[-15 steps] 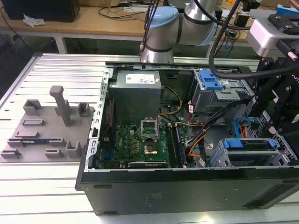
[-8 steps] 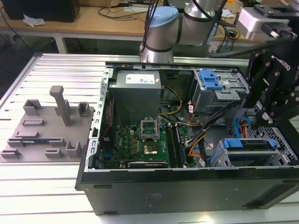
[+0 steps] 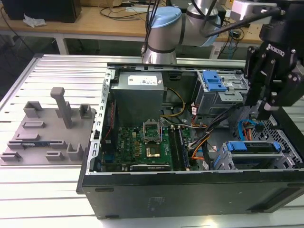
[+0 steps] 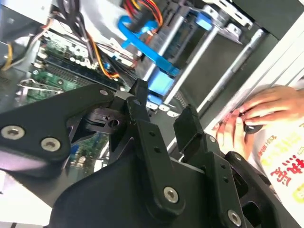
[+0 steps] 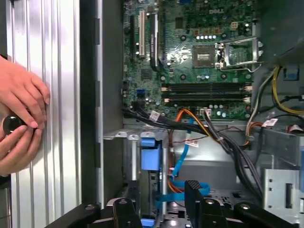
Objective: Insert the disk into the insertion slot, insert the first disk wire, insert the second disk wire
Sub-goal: 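Insert the first disk wire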
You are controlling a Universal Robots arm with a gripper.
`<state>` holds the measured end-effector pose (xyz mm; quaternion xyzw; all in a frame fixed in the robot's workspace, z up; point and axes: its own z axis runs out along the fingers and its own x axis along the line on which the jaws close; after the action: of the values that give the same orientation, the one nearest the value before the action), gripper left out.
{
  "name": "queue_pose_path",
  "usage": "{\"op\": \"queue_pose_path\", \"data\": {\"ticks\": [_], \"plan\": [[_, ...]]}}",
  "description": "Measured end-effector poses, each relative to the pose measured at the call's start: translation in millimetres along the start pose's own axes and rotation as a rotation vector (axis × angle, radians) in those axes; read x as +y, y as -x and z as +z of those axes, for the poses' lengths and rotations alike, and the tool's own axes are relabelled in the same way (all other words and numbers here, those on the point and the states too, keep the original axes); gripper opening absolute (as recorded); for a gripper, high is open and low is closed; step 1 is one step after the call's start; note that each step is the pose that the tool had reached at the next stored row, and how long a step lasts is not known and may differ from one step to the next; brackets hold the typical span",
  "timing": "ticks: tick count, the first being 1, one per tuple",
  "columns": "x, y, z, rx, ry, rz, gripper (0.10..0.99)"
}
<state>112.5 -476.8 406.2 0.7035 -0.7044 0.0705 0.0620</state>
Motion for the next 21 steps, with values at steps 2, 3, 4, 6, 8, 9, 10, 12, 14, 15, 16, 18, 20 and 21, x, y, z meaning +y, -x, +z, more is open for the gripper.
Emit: {"op": "queue_pose_path", "data": {"ticks": [2,3,4,6,8,9,10,12,14,15,16,18,20,21], "plan": [[-1.9,11.2,-2.1,0.0062,0.0,0.0,0.506],[-3.0,15.2,-2.9,0.0088,0.0,0.0,0.506],[-6.9,18.3,-3.4,0.0108,0.0,0.0,0.506],[-21.3,20.4,-3.4,0.0127,0.001,0.0,0.506],[-35.7,20.8,-2.0,0.0145,0.007,-0.001,0.506],[-36.3,20.9,-1.3,0.0203,0.008,0.007,0.506],[-36.2,20.9,-1.0,0.0241,0.009,0.016,0.506],[-36.3,21.1,-0.1,0.0357,0.013,0.046,0.506],[-36.3,21.2,0.4,0.0432,0.015,0.067,0.506],[-36.3,21.3,0.6,0.0483,0.015,0.077,0.506],[-36.2,21.3,0.9,0.0681,0.016,0.088,0.506],[-36.3,22.6,1.0,0.1049,0.014,0.089,0.506],[-36.3,29.0,0.1,0.149,0.012,0.089,0.506],[-36.3,33.1,-0.5,0.1684,0.011,0.089,0.506]]}}
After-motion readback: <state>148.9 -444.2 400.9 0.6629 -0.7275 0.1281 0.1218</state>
